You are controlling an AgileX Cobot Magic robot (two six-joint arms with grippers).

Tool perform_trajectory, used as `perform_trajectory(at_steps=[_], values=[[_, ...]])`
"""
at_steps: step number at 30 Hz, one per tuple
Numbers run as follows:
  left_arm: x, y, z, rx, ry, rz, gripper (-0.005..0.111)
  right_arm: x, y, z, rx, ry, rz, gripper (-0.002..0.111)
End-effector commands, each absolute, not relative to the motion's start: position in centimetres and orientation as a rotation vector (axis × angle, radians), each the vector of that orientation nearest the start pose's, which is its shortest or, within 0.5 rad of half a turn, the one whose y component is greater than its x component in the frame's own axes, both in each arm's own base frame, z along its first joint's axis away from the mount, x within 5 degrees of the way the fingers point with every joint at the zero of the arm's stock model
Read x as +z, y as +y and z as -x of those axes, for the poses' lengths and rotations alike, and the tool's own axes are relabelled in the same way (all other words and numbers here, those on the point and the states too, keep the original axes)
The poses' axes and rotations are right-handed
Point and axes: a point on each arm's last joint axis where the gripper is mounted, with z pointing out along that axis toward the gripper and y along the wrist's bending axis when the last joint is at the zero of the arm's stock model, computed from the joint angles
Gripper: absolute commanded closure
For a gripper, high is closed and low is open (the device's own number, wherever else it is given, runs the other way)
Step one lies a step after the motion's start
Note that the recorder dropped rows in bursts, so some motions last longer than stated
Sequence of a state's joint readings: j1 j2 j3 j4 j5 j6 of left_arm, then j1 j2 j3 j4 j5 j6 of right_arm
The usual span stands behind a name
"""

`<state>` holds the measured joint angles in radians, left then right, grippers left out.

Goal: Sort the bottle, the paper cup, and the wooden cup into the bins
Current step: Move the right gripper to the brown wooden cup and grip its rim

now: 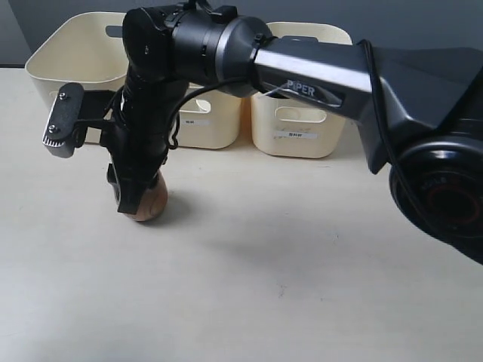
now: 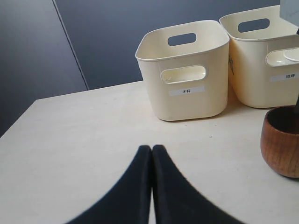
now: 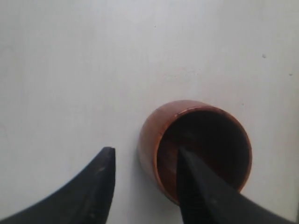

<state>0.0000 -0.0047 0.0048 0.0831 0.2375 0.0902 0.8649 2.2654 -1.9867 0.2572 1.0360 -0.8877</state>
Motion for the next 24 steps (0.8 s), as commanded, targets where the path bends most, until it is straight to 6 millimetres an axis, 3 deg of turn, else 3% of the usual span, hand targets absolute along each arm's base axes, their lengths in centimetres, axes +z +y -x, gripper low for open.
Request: perform_trajectory(at_steps=[1, 17, 24], values=[[19.2, 0.1, -5.6, 0.137, 1.712, -0.133, 0.107, 21.0, 38.7, -30.7, 0.327, 1.868, 2.014, 0.066], [19.2, 0.1, -5.6, 0.137, 1.712, -0.133, 0.107, 21.0, 38.7, -30.6, 0.337, 1.880, 2.011, 0.066], [19.2, 0.1, -5.6, 0.137, 1.712, -0.133, 0.107, 19.2, 38.9, -30.9, 0.320, 1.913, 2.033, 0.066]])
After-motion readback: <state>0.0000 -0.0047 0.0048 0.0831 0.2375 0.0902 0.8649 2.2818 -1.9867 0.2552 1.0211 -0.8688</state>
